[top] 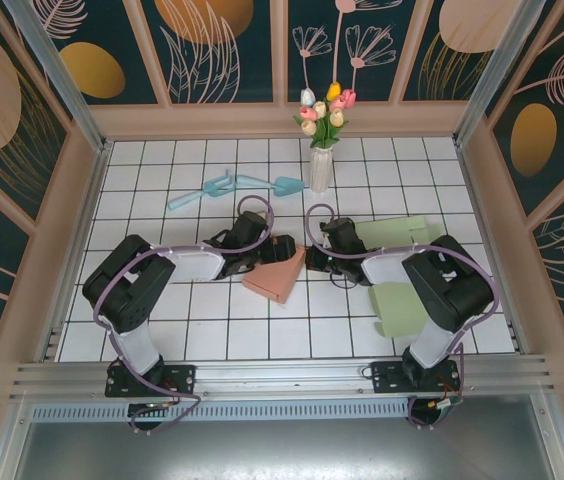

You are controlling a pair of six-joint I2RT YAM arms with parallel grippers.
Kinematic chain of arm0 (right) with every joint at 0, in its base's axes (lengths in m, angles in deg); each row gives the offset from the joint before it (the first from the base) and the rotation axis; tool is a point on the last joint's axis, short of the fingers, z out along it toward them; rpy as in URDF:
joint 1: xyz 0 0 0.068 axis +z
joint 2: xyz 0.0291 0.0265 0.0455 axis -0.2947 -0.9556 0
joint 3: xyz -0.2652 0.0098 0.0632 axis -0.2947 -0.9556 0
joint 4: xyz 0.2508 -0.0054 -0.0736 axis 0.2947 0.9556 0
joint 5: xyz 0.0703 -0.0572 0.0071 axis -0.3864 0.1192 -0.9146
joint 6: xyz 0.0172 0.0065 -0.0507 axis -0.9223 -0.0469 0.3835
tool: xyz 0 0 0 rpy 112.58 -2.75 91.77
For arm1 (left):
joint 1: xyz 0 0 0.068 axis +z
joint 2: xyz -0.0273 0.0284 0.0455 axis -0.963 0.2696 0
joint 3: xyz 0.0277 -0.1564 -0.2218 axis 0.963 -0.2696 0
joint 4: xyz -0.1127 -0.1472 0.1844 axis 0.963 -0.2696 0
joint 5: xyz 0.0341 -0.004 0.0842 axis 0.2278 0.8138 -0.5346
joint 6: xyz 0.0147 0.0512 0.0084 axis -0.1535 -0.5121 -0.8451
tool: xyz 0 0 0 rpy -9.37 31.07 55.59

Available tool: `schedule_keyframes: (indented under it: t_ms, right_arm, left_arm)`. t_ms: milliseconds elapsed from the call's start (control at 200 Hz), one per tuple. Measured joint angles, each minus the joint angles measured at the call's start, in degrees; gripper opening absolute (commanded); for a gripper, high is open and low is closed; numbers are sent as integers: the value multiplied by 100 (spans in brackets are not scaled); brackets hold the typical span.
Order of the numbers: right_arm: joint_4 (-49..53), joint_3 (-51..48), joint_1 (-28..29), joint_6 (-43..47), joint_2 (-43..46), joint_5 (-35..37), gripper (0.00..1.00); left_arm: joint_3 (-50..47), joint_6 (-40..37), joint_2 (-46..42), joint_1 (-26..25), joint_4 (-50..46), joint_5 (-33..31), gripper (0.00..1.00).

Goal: Fold the paper box

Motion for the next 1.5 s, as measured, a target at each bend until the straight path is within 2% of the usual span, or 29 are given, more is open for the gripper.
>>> schedule_keyframes:
  t_ms: [330, 475, 661, 836, 971, 1136, 1416, 1501]
  right_arm:
    - [153, -11, 57, 7, 146, 302, 0]
    - [588, -83, 120, 210, 636, 573, 0]
    - [739, -614, 175, 254, 1504, 852, 0]
    - [702, -1493, 848, 79, 2149, 879, 0]
    - [459, -1930, 1429, -203, 2321, 905, 0]
    - [33, -1996, 1753, -483, 2236, 918, 0]
    - [-754, -1801, 2192, -804, 1478, 824, 0]
    - [-894, -1700, 2308, -896, 1290, 809, 0]
  left_arm:
    - [-4, 542, -129, -223, -190, -638, 95]
    - [-413, 730, -874, -87, -315, -815, 98]
    - [-1005, 774, -1740, 122, -352, -1005, 96]
    - [-2063, 953, -2297, -4, -118, -835, 95]
    - [-2319, 1093, -2562, -420, -103, -857, 95]
    - [-2319, 1209, -2577, -603, 70, -861, 94]
    - [-2358, 1467, -2247, -872, 553, -857, 94]
    - [-2358, 1543, -2111, -1019, 708, -1023, 94]
